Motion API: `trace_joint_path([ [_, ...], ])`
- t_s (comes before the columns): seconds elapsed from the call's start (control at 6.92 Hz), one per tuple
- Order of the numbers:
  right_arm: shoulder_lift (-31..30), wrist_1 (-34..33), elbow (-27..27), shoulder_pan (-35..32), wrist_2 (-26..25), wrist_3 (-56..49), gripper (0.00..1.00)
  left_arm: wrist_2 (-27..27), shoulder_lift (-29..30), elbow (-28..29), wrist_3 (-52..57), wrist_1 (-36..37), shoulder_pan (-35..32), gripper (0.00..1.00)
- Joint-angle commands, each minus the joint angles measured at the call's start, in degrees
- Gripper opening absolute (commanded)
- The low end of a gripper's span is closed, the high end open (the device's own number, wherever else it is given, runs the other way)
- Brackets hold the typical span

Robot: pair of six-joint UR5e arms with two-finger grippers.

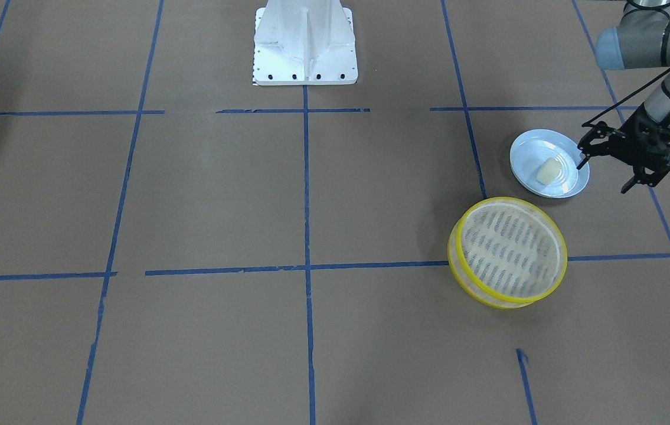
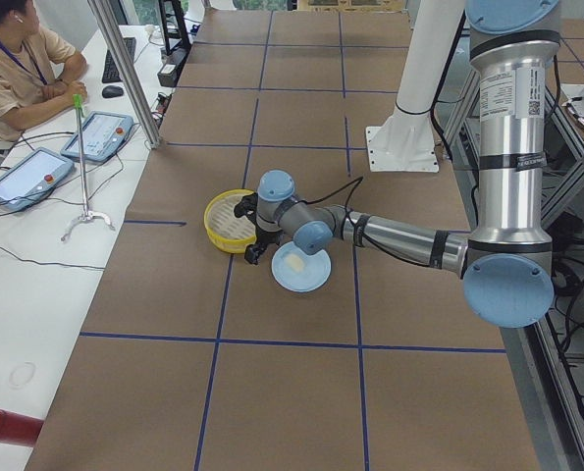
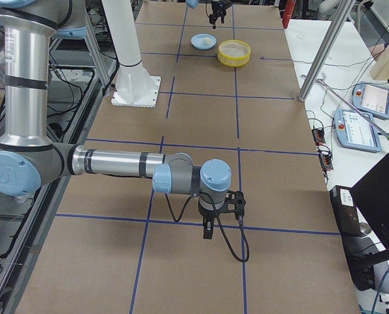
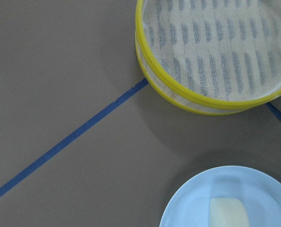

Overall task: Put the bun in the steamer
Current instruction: 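Move the left gripper down over the bun on the blue plate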

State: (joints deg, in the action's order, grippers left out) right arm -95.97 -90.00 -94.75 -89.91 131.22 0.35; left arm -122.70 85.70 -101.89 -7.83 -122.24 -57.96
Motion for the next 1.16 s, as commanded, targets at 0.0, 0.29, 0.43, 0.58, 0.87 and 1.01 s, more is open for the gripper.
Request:
trace_joint_path([
  [0.0, 0.0, 0.0, 0.0, 0.0, 0.0, 0.0, 1.0, 2.11, -0.18, 2.56, -9.7, -7.46, 7.39, 1.0],
  [0.29, 0.0, 0.0, 0.0, 0.0, 0.0, 0.0, 1.0, 4.74, -2.27, 2.22, -10.71, -9.49, 10.49, 1.0],
  [0.43, 0.0, 0.0, 0.0, 0.0, 0.0, 0.0, 1.0, 5.01, -3.94, 1.96, -12.46, -10.55, 11.81, 1.0],
  [0.58, 0.0, 0.0, 0.0, 0.0, 0.0, 0.0, 1.0, 5.1, -4.13, 2.22, -12.82, -10.73, 12.17, 0.99],
  [0.87, 0.09, 0.0, 0.0, 0.0, 0.0, 0.0, 1.0, 5.71, -4.05, 3.09, -13.0, -11.0, 12.35, 0.98],
  [1.01, 0.0, 0.0, 0.0, 0.0, 0.0, 0.0, 1.0, 6.76, -3.96, 3.18, -13.09, -11.0, 12.43, 0.93],
])
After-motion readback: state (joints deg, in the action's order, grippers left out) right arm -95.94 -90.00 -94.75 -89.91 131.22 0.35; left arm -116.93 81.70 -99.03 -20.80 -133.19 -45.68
